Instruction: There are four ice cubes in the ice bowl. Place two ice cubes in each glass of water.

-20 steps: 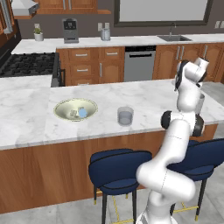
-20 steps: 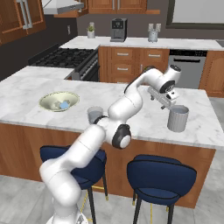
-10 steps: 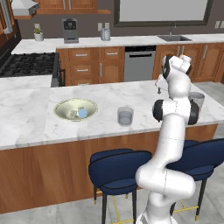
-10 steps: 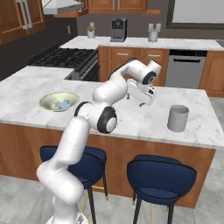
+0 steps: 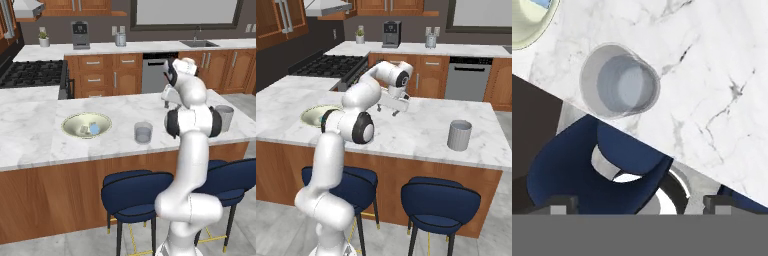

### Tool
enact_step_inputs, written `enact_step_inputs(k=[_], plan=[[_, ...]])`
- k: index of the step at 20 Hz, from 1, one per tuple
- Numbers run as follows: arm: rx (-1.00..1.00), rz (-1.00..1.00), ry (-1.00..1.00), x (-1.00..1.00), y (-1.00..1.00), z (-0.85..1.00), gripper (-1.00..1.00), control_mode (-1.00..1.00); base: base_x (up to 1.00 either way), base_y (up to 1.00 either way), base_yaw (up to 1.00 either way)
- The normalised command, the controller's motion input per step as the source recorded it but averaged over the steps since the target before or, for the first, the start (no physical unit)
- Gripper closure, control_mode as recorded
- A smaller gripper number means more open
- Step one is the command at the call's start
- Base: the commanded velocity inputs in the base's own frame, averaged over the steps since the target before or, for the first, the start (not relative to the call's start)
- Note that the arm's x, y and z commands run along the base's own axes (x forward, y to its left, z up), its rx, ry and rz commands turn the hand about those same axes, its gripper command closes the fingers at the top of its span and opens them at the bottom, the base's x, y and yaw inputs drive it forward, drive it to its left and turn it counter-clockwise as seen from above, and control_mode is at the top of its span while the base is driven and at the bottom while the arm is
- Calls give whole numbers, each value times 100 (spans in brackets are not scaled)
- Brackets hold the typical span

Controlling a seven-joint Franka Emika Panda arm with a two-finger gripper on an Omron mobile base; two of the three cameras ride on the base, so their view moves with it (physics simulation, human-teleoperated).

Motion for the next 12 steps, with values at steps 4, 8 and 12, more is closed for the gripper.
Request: enact_step_inputs(k=[4, 8, 12], plan=[[4, 43, -53, -23, 75, -11, -100, -100, 0, 0, 0], [3, 39, -49, -30, 87, -9, -100, -100, 0, 0, 0], [3, 35, -53, -33, 95, -15, -100, -100, 0, 0, 0]])
